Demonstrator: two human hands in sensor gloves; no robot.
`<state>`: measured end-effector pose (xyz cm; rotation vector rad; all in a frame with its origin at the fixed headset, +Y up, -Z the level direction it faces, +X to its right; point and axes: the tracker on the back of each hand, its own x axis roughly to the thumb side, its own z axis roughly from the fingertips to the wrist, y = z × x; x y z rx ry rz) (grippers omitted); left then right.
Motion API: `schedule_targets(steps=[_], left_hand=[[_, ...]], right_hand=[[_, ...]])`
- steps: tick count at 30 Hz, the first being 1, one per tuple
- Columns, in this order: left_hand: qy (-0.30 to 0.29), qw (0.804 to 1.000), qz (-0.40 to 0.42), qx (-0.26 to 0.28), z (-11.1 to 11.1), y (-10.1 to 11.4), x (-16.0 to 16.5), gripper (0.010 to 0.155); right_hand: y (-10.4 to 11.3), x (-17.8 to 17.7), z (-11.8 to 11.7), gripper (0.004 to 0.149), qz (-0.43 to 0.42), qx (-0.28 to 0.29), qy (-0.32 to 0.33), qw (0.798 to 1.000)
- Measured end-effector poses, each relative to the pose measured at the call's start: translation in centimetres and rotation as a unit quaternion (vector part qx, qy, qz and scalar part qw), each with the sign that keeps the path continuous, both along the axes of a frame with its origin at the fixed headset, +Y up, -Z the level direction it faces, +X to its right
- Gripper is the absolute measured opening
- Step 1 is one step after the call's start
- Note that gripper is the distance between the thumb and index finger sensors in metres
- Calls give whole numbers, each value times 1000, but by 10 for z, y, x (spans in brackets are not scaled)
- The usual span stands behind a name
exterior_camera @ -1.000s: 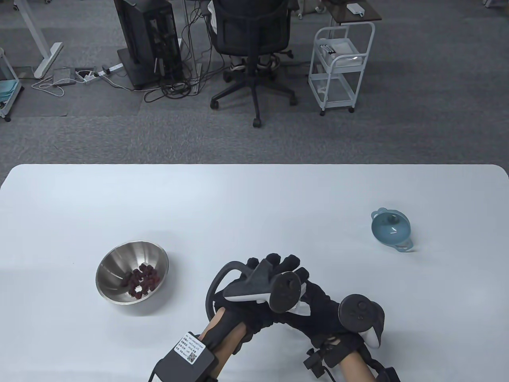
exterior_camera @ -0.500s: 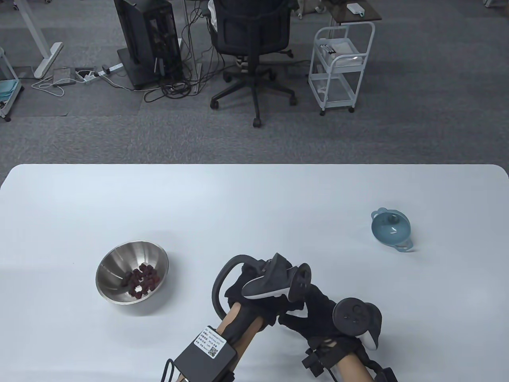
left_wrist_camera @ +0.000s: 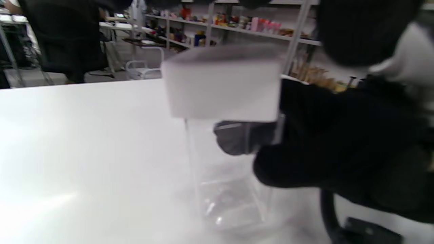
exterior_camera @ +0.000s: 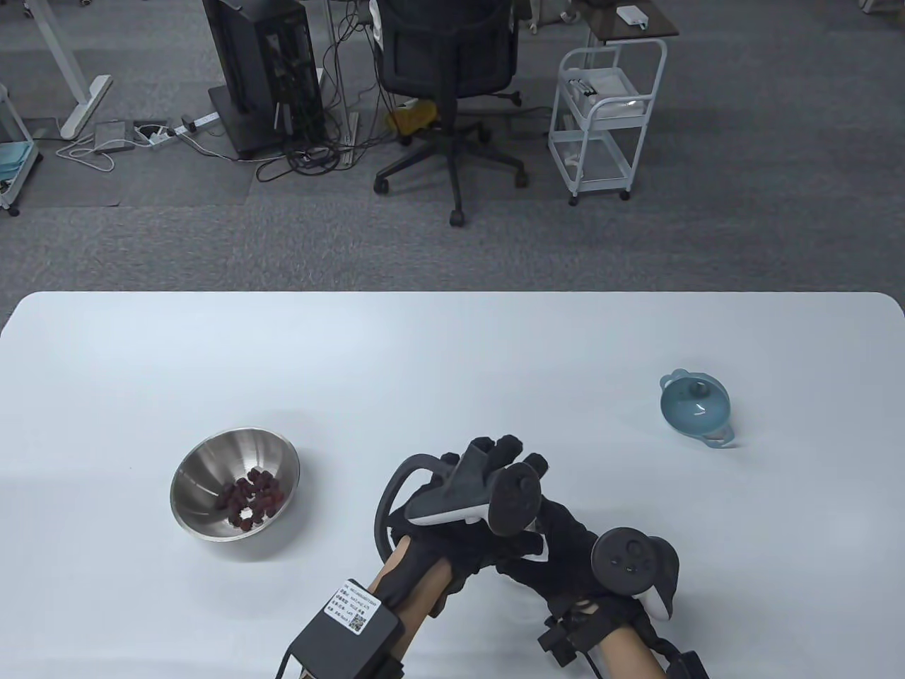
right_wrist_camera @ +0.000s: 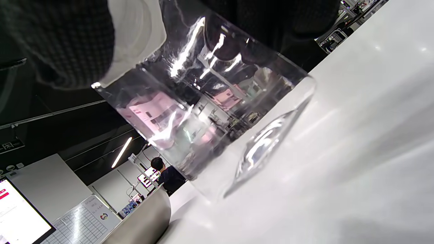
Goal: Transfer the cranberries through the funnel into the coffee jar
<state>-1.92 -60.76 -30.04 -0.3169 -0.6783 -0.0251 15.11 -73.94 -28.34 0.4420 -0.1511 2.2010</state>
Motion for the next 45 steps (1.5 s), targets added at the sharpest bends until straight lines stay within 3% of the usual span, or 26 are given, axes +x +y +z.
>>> schedule_targets(steps=[8, 13, 18, 24, 28, 30, 33, 38, 45], left_hand=[[-36, 997, -64, -11, -1, -15, 7, 92], [-42, 997, -67, 19, -5, -20, 16, 83], [22, 991, -116, 60, -11, -20, 22, 85], [107, 985, -91, 100, -19, -23, 22, 87], [123, 985, -76, 94, -21, -21, 16, 88], [112, 991, -60, 52, -19, -18, 11, 89], [25, 1000, 4, -12, -14, -12, 4, 89], [-24, 1000, 13, -12, -2, -2, 2, 89], [-34, 999, -15, -16, -7, -20, 9, 85]], right_hand=[[0, -1, 0, 91, -16, -7, 22, 1000], [0, -1, 0, 91, -13, -7, 24, 1000], [2, -5, 3, 91, 5, 2, 28, 1000], [4, -3, 3, 91, 4, 12, 21, 1000], [2, -1, 2, 91, 2, 7, 20, 1000], [2, 0, 1, 91, -4, 1, 18, 1000], [2, 3, -1, 91, -13, -3, 15, 1000], [1, 4, -1, 91, -14, -5, 16, 1000], [1, 2, -1, 91, -19, -4, 25, 999]])
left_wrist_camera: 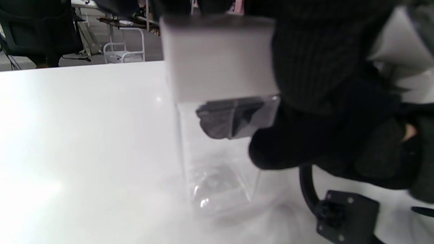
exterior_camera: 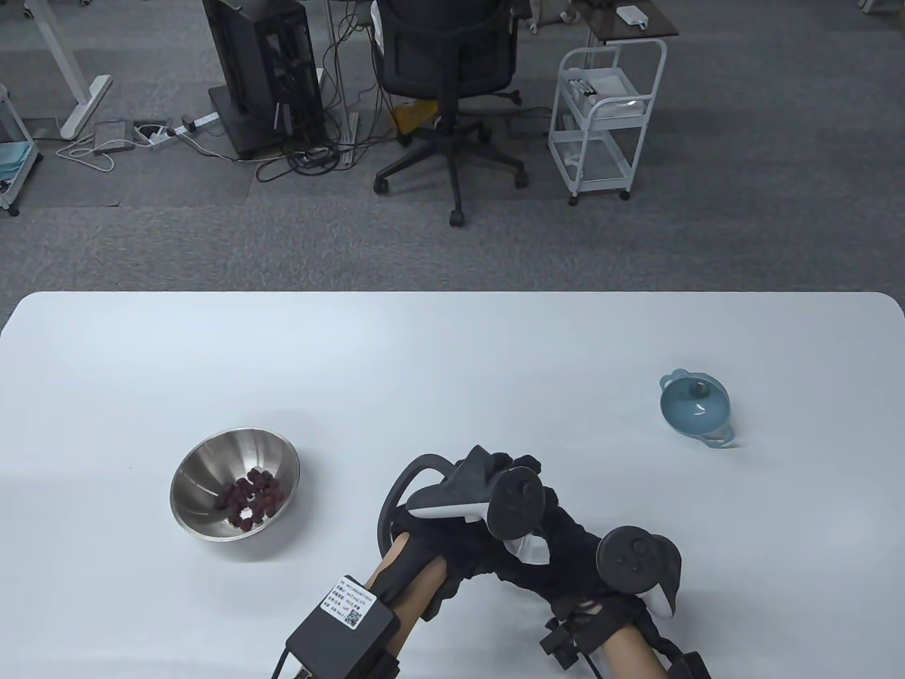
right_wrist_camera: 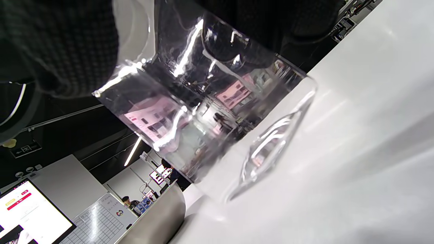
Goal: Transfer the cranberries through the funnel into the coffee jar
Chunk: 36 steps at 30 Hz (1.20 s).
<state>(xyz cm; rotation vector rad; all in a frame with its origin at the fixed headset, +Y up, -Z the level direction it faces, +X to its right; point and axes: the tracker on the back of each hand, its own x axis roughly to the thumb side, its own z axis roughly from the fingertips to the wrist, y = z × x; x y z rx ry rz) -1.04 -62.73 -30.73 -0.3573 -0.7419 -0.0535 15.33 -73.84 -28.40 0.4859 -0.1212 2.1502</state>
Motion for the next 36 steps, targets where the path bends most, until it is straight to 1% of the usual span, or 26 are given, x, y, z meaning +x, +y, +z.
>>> schedule_targets(steps=[3, 7, 11, 13, 18, 20, 23, 25, 27, 29, 31, 32, 33, 34, 35, 36], left_hand=[[-4, 999, 8, 45, 0, -2, 4, 82], [32, 995, 1, 90, -3, -5, 5, 80], [68, 988, -13, 139, -3, -6, 10, 79], [100, 982, -20, 161, -2, -4, 12, 78], [178, 971, -22, 159, -2, 1, 12, 78], [212, 964, -4, 163, -2, 6, 8, 78], [223, 962, 10, 160, -3, 17, -3, 77], [240, 957, 23, 163, -5, 20, -14, 76], [253, 954, 22, 161, -9, 19, -25, 74], [264, 952, 6, 156, -14, 10, -37, 73], [279, 948, -9, 151, -19, -5, -50, 74], [283, 950, -8, 135, -23, -17, -59, 74], [292, 948, -5, 125, -25, -25, -64, 74], [307, 945, 1, 110, -27, -38, -72, 74], [309, 946, 4, 101, -28, -47, -76, 74], [311, 946, 0, 88, -29, -61, -81, 74]], right_hand=[[-1, 1, 0, 91, 8, 1, 0, 1000], [-1, 2, 0, 91, 17, 5, -6, 1000], [-2, 3, 0, 91, 17, 5, -13, 1000], [-1, 3, 0, 91, 15, 11, -23, 1000], [1, 2, 1, 91, 14, 20, -31, 999], [-1, 3, 1, 91, 38, 22, -39, 998], [-5, 6, -1, 91, 29, 11, -38, 999], [-5, 8, -1, 91, 22, 10, -41, 999], [-5, 8, 0, 91, 21, 10, -41, 999], [-5, 9, -1, 91, 20, 9, -41, 999], [-4, 9, -2, 91, 16, 8, -43, 999], [-4, 10, -2, 91, 15, 7, -43, 999], [-4, 10, -2, 91, 15, 7, -43, 999], [-5, 10, -2, 91, 15, 6, -43, 999], [-5, 11, -3, 91, 15, 4, -42, 999], [-5, 11, -3, 91, 14, 3, -42, 999]])
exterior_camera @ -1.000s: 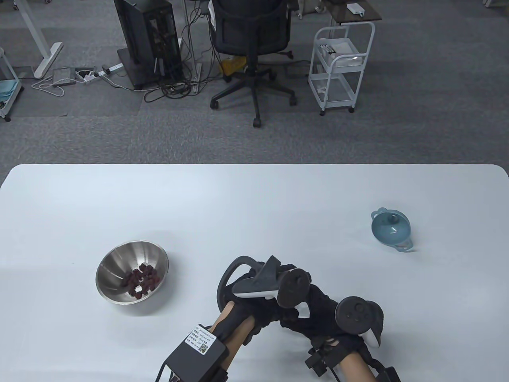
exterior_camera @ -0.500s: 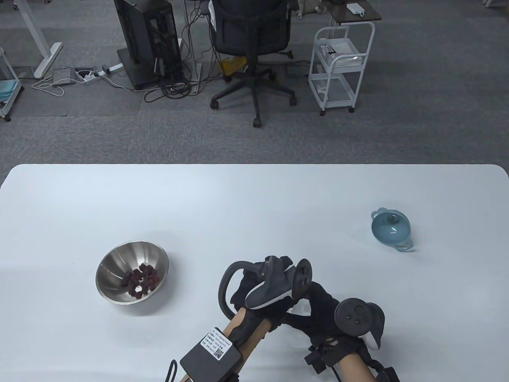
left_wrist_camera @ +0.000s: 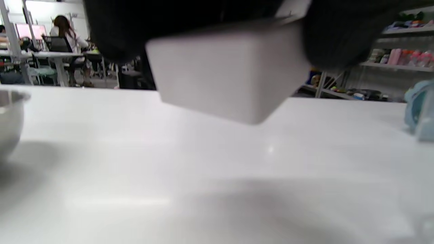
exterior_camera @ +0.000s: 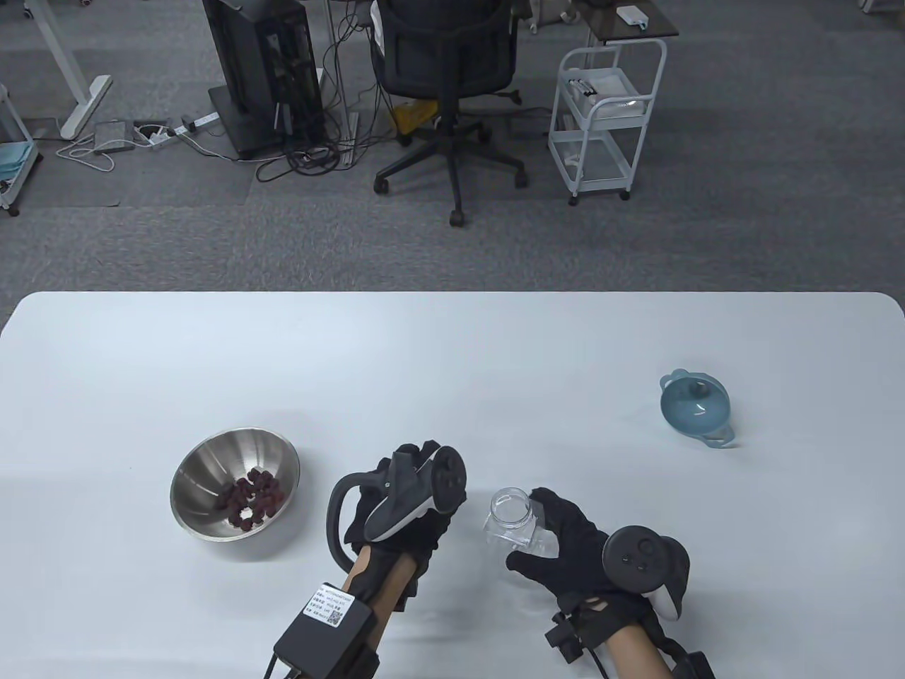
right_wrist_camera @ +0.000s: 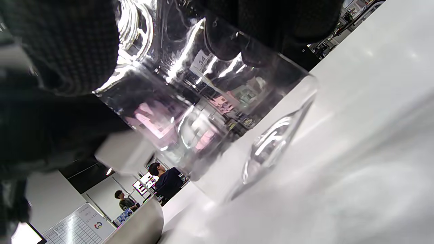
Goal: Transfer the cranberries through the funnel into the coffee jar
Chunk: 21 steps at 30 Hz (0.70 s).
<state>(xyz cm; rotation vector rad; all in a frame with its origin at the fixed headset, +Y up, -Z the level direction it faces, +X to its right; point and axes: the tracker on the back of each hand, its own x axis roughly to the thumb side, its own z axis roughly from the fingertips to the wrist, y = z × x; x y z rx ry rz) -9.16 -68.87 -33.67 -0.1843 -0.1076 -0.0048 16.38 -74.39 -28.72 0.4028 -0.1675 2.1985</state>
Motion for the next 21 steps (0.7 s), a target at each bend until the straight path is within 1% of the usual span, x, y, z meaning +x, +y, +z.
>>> schedule_targets(steps=[1, 2, 6, 10, 14, 16, 18, 20, 21], left_hand=[[2, 1000, -5, -11, 0, -8, -2, 74], [-9, 1000, -10, -27, 0, -21, -5, 74], [-22, 998, -27, -57, 0, -53, -6, 75], [-35, 995, -55, -70, 1, -69, -1, 75], [-44, 993, -74, -78, 2, -79, 3, 76], [-46, 993, -78, -77, 3, -79, 4, 78], [-47, 992, -69, -90, 3, -76, 3, 82], [-44, 994, -49, -82, 4, -71, 0, 82], [-43, 996, -30, -76, 5, -65, -2, 82]], right_hand=[[0, 0, 0, 91, -1, -1, 0, 1000], [0, 0, -1, 91, -1, -3, 0, 1000], [1, 1, 0, 91, -2, -2, -1, 1000], [2, 2, 0, 91, -7, -2, -2, 1000], [2, 2, 0, 91, -10, -2, -2, 1000], [1, 2, 0, 91, -12, -2, -1, 1000], [1, 2, 0, 91, -12, -3, -1, 1000], [1, 2, 0, 91, -12, -3, -2, 1000], [1, 2, 0, 91, -13, -4, -3, 1000]])
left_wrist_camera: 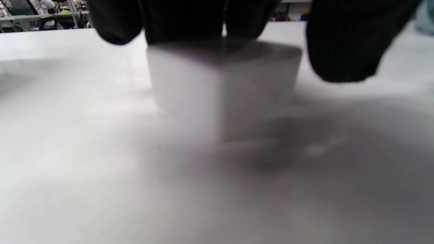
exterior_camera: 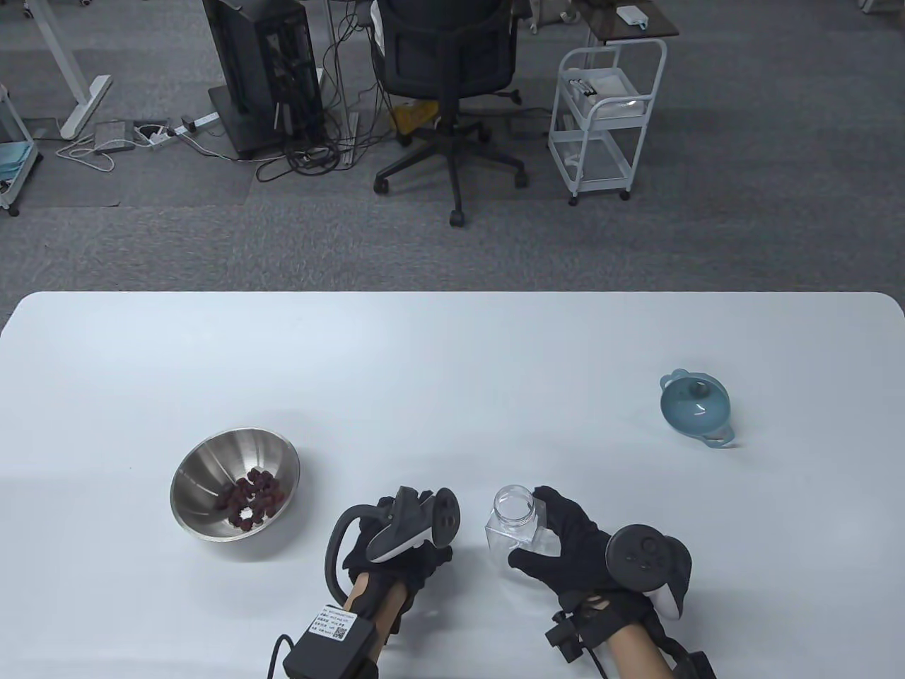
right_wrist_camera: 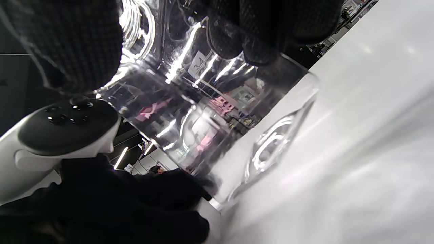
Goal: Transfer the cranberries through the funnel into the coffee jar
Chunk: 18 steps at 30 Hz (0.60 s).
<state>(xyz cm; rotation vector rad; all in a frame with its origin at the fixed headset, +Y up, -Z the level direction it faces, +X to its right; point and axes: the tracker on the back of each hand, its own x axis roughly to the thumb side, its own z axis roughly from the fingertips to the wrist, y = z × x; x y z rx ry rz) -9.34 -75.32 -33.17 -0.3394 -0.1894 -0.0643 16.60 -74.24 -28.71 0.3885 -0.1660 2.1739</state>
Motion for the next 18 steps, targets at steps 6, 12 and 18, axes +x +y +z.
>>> schedule_targets(steps=[6, 12, 18], left_hand=[[2, 984, 168, 53, 18, 34, -16, 79], [-10, 941, 312, 129, 39, 53, -29, 79], [-10, 902, 401, 157, 47, 48, -42, 81]], right_hand=[[1, 3, -2, 91, -15, -4, -8, 1000], [14, 1, -9, 91, -28, 3, -41, 999], [22, -8, -26, 91, -31, -27, -66, 997]])
